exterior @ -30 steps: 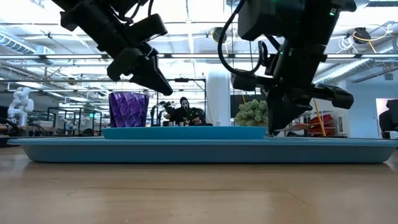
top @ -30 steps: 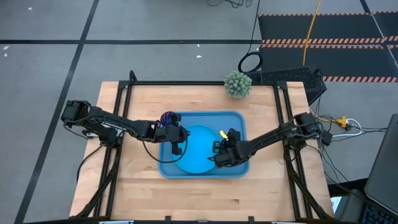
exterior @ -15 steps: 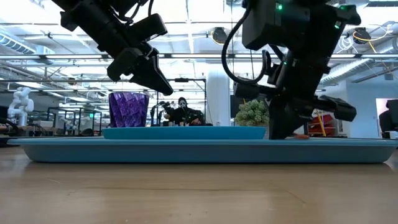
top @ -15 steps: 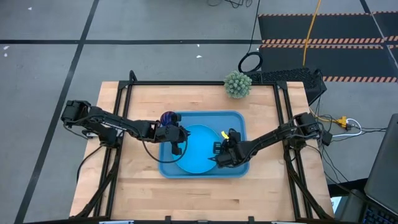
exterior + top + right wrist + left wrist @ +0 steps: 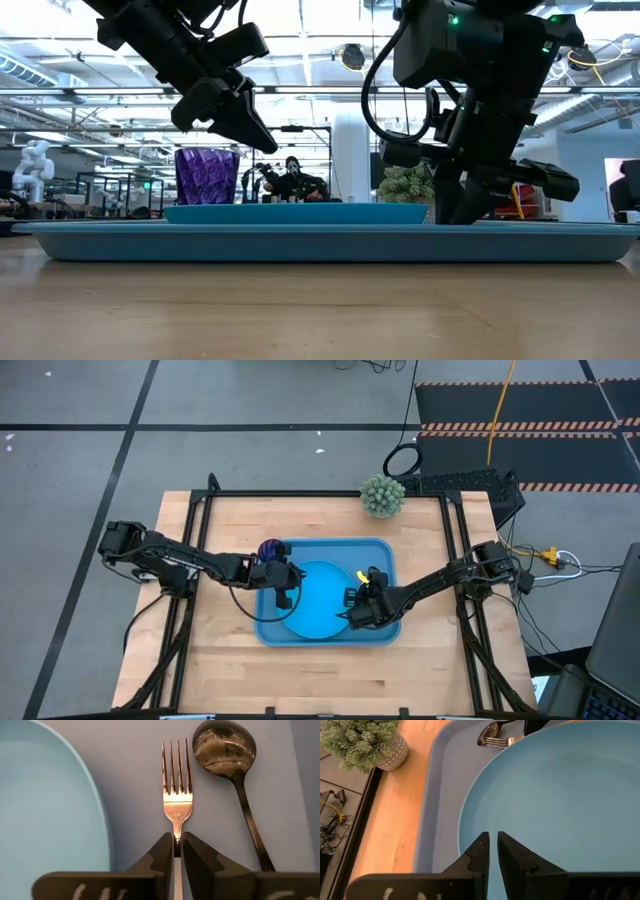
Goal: Pick and place plate/cup/fork/spoon on tray
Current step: Adjust the orange fork, then adjust the black spoon
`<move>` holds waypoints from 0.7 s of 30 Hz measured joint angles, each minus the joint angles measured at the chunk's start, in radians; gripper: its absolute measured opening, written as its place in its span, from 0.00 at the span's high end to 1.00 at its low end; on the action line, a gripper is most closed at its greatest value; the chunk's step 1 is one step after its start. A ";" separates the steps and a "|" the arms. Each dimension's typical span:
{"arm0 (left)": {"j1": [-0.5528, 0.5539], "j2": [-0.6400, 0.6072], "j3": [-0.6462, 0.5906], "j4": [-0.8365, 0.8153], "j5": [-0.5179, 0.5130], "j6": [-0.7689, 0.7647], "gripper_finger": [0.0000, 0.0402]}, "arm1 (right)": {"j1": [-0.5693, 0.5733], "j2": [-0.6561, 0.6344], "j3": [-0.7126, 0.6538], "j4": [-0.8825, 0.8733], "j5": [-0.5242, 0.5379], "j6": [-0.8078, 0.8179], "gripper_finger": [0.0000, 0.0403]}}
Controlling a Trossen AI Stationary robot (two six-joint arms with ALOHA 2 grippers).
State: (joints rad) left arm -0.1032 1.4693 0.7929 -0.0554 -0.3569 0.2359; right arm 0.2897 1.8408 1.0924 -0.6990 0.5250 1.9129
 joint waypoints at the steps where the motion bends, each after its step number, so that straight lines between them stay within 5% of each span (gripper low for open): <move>1: 0.000 0.000 0.000 -0.001 0.000 0.000 0.90 | 0.000 0.000 0.000 0.000 0.000 0.004 0.88; 11: 0.000 0.000 0.000 -0.014 0.000 0.000 0.90 | 0.000 -0.013 0.019 -0.069 0.026 -0.003 0.74; 21: 0.000 0.000 0.000 -0.017 0.000 0.000 0.90 | -0.006 -0.088 0.039 -0.252 0.000 -0.040 0.76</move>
State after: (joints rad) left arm -0.1030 1.4693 0.7929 -0.0727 -0.3569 0.2362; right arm 0.2837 1.7531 1.1317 -0.9511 0.5254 1.8732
